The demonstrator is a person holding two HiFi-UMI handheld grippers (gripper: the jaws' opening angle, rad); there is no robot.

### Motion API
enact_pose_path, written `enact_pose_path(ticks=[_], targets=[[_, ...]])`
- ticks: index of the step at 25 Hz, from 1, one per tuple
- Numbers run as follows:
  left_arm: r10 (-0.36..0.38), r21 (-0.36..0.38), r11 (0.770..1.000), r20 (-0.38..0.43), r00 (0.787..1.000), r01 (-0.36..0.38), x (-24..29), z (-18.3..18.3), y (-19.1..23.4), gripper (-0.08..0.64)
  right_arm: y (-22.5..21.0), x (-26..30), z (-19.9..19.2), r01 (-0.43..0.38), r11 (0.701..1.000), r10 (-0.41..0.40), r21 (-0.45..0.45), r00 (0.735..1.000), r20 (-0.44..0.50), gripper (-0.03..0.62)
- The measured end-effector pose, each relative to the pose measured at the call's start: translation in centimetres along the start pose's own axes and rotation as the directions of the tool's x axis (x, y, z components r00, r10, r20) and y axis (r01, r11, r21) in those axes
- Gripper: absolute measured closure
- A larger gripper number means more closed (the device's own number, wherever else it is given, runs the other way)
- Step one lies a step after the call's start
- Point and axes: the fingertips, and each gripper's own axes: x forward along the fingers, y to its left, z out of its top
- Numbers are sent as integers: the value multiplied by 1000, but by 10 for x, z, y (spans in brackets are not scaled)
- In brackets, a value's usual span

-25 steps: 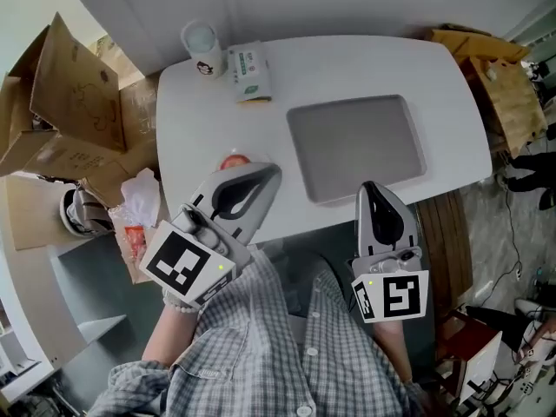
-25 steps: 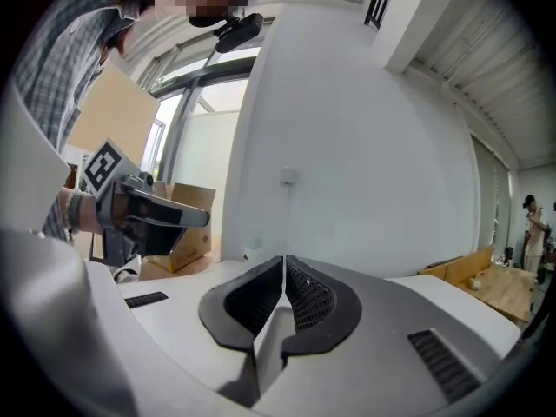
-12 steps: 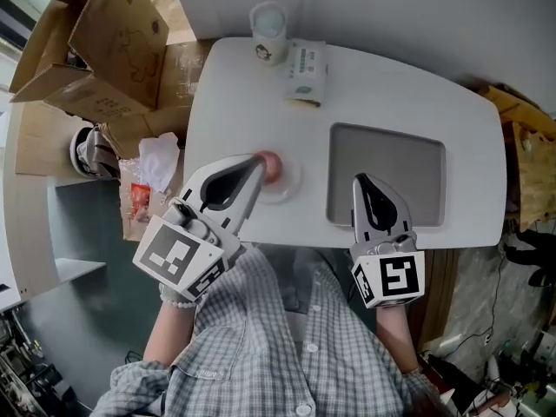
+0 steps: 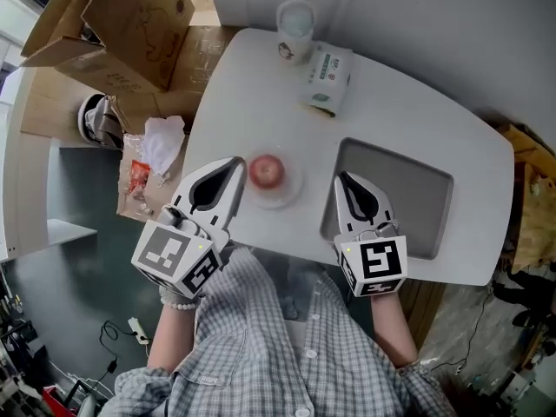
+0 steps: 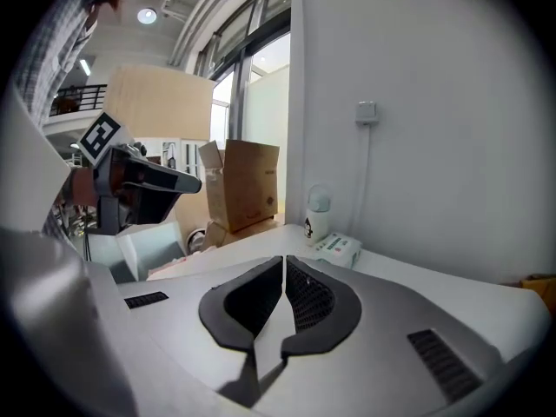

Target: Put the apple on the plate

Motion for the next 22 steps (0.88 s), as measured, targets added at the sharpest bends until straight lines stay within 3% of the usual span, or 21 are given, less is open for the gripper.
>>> enact_pose_path(ticks=[7, 12, 17, 22], targets=[[96, -55, 993, -81, 992, -101, 3, -39, 34, 551, 13, 43, -42, -103, 995, 105, 17, 979, -174, 566], [107, -109, 986, -189, 976, -129, 6, -75, 48, 551, 23, 64, -67, -140, 990, 141, 22, 954, -264, 566], [104, -167, 974, -283, 953, -155, 8, -113, 59, 551, 33, 82, -90, -172, 985, 167, 20, 919, -358, 565], [106, -174, 967, -387, 916, -185, 13, -148, 69, 549, 36, 95, -109, -189, 980, 194, 57, 873, -448, 563]])
